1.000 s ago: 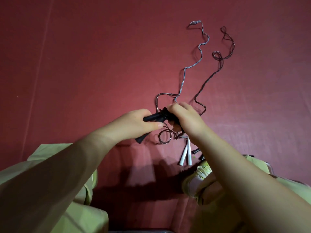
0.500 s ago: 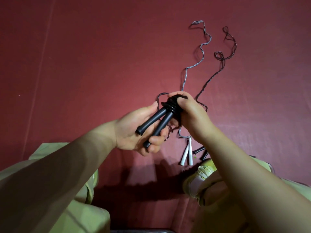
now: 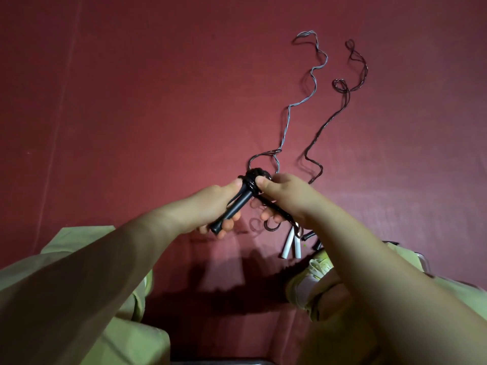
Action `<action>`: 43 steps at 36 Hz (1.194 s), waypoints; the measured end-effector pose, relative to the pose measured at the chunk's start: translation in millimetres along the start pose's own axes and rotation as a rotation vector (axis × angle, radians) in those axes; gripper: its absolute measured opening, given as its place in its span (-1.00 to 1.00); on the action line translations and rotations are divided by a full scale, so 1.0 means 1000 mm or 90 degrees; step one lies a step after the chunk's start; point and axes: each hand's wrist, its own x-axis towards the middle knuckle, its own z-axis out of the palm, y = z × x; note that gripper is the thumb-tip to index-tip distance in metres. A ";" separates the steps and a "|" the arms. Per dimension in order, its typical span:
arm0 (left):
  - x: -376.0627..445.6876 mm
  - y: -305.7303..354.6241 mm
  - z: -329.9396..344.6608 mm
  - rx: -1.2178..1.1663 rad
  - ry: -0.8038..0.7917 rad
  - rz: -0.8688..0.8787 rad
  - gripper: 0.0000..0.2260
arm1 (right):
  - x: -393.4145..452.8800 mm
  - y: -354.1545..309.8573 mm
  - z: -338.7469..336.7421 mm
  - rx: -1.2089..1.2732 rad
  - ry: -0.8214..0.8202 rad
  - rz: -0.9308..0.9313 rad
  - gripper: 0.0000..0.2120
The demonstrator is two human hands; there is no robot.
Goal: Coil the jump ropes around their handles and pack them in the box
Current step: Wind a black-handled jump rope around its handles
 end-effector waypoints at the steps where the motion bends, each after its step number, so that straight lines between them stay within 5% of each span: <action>1: 0.001 -0.001 0.001 0.021 0.007 -0.001 -0.45 | 0.001 0.002 0.000 0.001 -0.001 0.011 -0.77; 7: 0.008 -0.006 -0.002 0.069 0.067 0.038 -0.44 | 0.006 0.006 -0.004 0.001 0.013 0.033 -0.76; 13: -0.002 0.001 0.003 0.399 0.237 0.084 -0.53 | 0.007 0.010 0.000 0.039 0.024 0.031 -0.75; 20: -0.004 -0.006 0.009 0.603 0.340 0.148 -0.61 | 0.007 0.007 0.005 0.072 0.024 0.050 -0.43; 25: -0.003 -0.008 0.012 0.596 0.373 0.153 -0.59 | 0.006 0.004 0.009 0.082 0.062 0.004 -0.60; 30: 0.000 -0.006 0.001 0.400 0.132 0.065 -0.67 | 0.006 0.001 0.008 0.084 0.108 -0.063 -0.85; 36: -0.008 0.003 -0.001 -0.084 -0.151 0.073 -0.77 | 0.002 -0.003 0.005 0.108 0.159 -0.129 -0.83; 39: -0.012 0.008 -0.004 -0.207 -0.288 0.041 -0.46 | 0.005 -0.005 0.004 0.168 0.168 -0.139 -0.70; 43: -0.015 0.011 -0.002 -0.371 -0.367 0.018 -0.41 | 0.005 -0.009 0.005 0.264 0.145 -0.142 -0.66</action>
